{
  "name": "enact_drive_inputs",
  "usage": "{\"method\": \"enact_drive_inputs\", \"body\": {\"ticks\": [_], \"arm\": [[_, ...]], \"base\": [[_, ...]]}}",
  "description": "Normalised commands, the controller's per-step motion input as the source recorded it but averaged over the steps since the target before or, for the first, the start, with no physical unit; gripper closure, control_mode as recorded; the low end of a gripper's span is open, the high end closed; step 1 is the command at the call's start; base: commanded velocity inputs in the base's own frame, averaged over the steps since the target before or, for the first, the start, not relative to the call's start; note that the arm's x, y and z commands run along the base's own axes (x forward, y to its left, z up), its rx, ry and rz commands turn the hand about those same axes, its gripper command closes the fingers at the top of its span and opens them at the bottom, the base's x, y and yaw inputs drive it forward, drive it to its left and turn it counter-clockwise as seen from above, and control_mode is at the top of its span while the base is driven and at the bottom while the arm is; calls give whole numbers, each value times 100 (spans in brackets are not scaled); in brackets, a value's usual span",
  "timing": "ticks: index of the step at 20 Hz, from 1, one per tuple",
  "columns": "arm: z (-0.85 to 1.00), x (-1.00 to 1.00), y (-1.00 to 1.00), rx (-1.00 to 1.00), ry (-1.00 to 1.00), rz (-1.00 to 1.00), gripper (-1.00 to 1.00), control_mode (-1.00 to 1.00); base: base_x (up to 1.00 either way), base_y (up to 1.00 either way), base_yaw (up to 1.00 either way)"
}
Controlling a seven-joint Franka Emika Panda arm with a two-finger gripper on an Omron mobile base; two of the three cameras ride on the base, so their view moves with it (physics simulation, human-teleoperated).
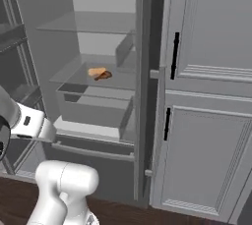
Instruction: Place one squash and one chicken drumstick in each tupperware on the nearby counter, to pack two identical lunches.
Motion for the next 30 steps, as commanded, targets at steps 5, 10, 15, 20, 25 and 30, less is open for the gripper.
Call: {"method": "enact_drive_inputs", "body": {"ticks": [5, 10, 15, 20, 25, 30], "arm": [[0, 0, 0, 0, 0, 0, -100, 100], [0, 0, 0, 0, 0, 0, -100, 100], [0, 0, 0, 0, 0, 0, -100, 100], [0, 5, -1, 0, -3, -6, -100, -100], [0, 65, -6, 0, -3, -11, -100, -100], [0, 100, 20, 0, 0, -7, -100, -100]], "base": [[65, 14, -5], [91, 5, 2], [13, 41, -1], [-3, 17, -4], [0, 0, 0], [0, 0, 0]]}}
